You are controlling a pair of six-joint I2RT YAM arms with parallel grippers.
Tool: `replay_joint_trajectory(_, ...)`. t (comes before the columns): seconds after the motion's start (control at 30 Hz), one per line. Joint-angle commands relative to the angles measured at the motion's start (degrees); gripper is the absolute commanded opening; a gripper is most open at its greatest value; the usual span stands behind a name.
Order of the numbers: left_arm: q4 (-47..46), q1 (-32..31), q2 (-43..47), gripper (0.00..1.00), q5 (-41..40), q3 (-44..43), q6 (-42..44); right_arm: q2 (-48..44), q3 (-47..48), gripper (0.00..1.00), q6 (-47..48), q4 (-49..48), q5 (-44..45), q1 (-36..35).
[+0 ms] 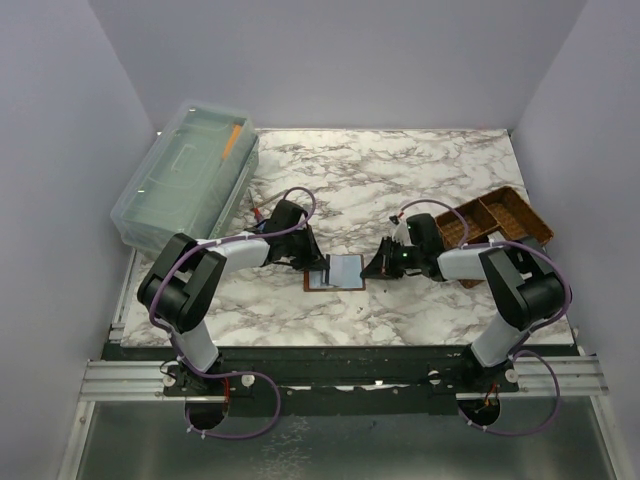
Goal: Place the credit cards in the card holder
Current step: Insert the credit card into the card holder.
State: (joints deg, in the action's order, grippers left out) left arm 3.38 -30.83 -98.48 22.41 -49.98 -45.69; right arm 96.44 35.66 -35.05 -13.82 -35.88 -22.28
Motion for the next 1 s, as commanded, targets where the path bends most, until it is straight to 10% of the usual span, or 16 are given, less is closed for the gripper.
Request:
replay_joint_trajectory(0.0,0.1,-0.9,-2.0,0.0,-3.3,1.8,-0.6,1.8,-3.0,0.04,-3.5,-6.4,-2.5,-0.1)
replay_joint_trajectory(0.97,1.9,-8.1,-4.5,0.26,-4.3,-3.6,-1.9,1.8,-4.6,0.0,-5.2,-10.1,-2.3,-0.6)
